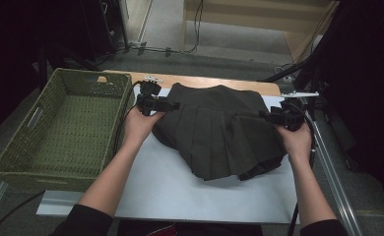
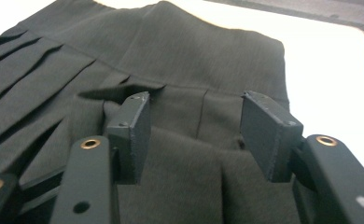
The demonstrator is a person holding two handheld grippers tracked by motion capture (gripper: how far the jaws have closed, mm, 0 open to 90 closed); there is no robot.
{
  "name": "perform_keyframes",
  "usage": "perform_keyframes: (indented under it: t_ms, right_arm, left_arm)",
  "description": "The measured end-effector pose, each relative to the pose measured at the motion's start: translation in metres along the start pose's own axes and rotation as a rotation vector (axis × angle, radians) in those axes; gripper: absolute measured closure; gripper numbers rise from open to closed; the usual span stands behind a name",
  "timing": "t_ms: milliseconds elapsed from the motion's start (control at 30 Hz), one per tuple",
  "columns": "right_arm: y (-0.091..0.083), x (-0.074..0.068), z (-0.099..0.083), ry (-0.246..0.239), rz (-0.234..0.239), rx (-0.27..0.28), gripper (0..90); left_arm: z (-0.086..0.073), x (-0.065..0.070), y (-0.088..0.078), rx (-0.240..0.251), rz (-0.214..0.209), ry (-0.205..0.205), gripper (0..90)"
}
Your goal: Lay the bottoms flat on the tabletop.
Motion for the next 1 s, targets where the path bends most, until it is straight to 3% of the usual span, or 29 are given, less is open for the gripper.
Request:
perform_keyframes:
  t_ms: [133,533,867,1000]
  right_arm:
    - [-0.002,-0.001,-0.011,-0.02,0.008,0.004,44.4]
    - [-0.005,-0.009,-0.04,-0.033,0.048,0.008,44.4]
    - [-0.016,-0.002,-0.059,-0.022,0.046,-0.008,44.4]
    - [-0.019,0.0,-0.064,-0.028,0.044,-0.007,44.4]
  left_arm:
    - [-0.007,0.005,0.003,-0.016,-0.038,-0.004,40.0]
    - [-0.029,0.021,0.007,-0.065,-0.069,0.053,36.9]
    - [-0.042,0.037,0.007,-0.098,-0.105,0.1,36.9]
    - [-0.043,0.039,0.006,-0.088,-0.116,0.093,36.8]
Point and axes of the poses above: each handheld gripper's, and its own axes: y roughly forward along the jaws, z roughly out of its top, x roughly to its right, the point moved 7 cm from there along y, roughly forward along the jaws, and after that the axes turned 6 degrees about -z, right-handed, at the moved point
